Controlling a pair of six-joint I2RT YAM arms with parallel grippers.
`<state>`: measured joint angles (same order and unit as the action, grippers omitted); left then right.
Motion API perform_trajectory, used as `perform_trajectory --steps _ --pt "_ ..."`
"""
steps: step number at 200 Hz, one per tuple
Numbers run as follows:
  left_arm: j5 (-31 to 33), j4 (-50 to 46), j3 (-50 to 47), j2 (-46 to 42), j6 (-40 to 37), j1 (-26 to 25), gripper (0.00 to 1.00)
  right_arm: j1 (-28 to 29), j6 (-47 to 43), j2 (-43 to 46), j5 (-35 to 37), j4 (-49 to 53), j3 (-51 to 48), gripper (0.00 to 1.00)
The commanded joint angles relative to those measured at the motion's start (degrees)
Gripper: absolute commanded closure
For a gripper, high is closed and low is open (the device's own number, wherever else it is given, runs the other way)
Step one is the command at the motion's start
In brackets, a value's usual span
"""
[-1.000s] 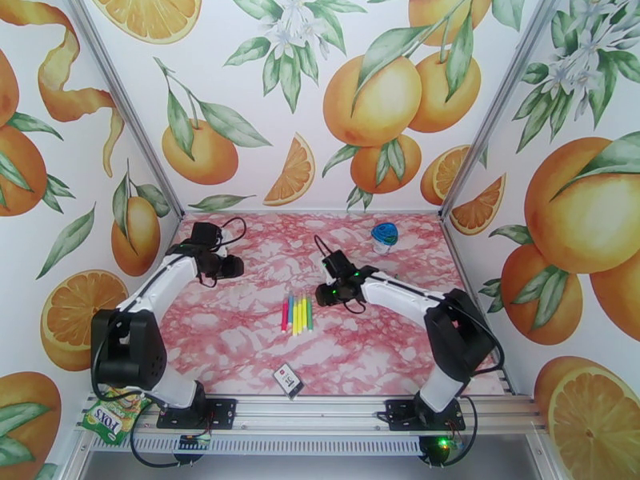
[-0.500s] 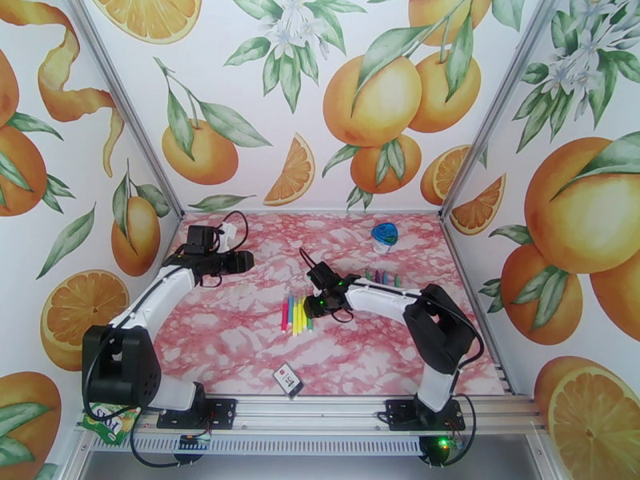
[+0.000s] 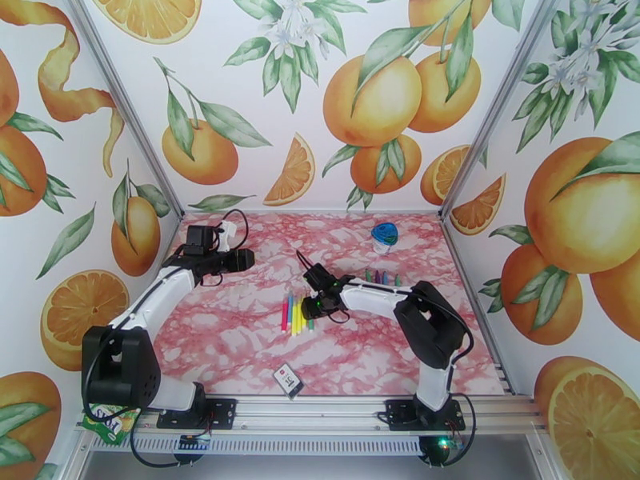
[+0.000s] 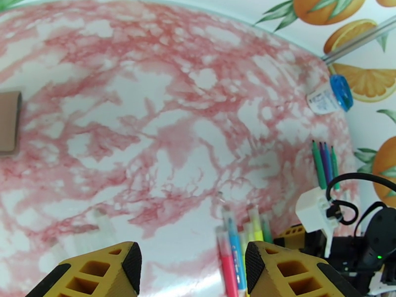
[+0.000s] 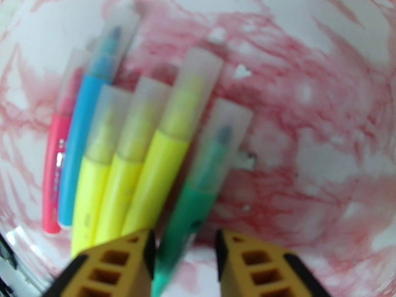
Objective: Open the pen caps
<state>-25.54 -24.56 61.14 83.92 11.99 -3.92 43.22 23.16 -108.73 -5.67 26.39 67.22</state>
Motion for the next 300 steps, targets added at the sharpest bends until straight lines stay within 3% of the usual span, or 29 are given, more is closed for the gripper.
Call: perform_trajectory --steps 1,55,126,184,203,300 --pt "-0.72 1.53 -1.16 -1.98 0.21 -0.25 0.4 0.46 0.14 -1.74 6.08 3.99 1.73 0.63" --pt "-1.0 2.41 -1.29 -1.57 0.91 -0.16 0.4 1.11 -1.78 -1.56 13.77 8.83 2.41 0.65" --pt "-0.87 2.76 -1.26 -1.3 1.3 -0.16 0.4 2.39 -1.62 -3.65 14.18 8.99 3.0 0.65" --pt "-1.41 3.53 -2.1 -1.58 1.63 -0.16 0.39 2.4 -0.86 -6.32 14.46 7.94 2.94 0.73" --pt "-2.09 3.88 -2.1 -1.24 1.79 -0.3 0.39 2.33 -0.24 -6.21 14.13 6.88 2.25 0.79" --pt "-9.08 8.09 -2.52 -0.79 4.05 -1.35 0.38 1.97 -1.05 4.9 18.68 -5.2 -4.55 0.88"
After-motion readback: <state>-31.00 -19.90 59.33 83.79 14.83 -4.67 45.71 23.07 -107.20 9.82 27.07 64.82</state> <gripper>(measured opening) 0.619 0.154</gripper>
